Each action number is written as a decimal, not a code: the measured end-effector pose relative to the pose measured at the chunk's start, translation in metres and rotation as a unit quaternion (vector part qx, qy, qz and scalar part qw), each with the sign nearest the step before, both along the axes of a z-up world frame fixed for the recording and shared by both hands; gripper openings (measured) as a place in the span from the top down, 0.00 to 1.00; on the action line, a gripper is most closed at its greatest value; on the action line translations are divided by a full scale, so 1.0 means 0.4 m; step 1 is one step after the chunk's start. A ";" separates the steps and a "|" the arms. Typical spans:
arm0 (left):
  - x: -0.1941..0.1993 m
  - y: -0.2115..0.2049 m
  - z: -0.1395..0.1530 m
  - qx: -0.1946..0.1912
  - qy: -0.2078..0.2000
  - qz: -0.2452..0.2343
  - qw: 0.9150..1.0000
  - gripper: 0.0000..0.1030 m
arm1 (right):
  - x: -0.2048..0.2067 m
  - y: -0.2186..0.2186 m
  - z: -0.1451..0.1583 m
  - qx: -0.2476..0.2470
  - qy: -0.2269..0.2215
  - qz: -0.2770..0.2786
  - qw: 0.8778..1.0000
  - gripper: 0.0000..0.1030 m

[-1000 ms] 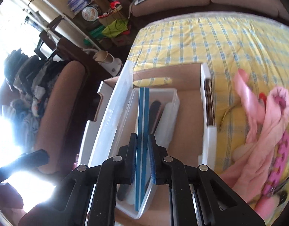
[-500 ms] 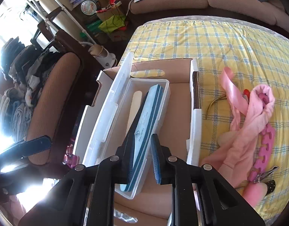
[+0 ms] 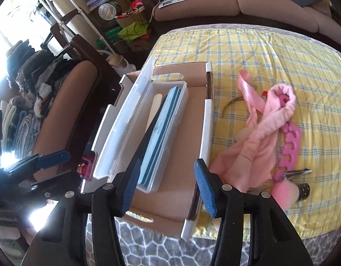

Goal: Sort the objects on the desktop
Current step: 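Push the blue file down into the clear case with the right gripper, then withdraw both grippers from the box and move toward the pink brush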

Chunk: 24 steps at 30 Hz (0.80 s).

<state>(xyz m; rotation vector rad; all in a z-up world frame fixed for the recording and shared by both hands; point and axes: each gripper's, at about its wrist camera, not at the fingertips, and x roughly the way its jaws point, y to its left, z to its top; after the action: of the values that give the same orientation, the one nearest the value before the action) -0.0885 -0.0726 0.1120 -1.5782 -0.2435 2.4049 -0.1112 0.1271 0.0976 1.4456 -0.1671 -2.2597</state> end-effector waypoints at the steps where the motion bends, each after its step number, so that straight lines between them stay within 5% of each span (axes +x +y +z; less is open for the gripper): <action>1: 0.008 0.000 0.000 -0.002 0.001 0.001 1.000 0.27 | 0.009 0.004 0.006 0.001 0.002 0.000 1.000 0.48; 7: 0.045 -0.002 0.016 -0.010 0.008 0.000 1.000 0.27 | 0.063 0.007 0.047 0.022 0.020 0.009 1.000 0.36; 12: 0.081 0.007 0.034 -0.016 0.018 -0.004 1.000 0.14 | 0.117 0.001 0.066 0.038 0.032 0.020 0.999 0.15; 16: 0.108 0.021 0.039 -0.027 0.025 -0.008 0.999 0.03 | 0.157 0.009 0.072 0.055 0.038 0.025 0.997 0.11; 24: 0.139 0.058 0.018 -0.048 0.027 -0.020 0.998 0.00 | 0.206 0.092 0.069 0.054 0.037 0.004 0.998 0.02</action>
<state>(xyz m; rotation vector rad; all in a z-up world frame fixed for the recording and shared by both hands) -0.0328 -0.0492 0.1190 -1.5383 -0.0855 2.4580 -0.0290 0.1638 0.1251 1.4096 -0.0167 -2.3436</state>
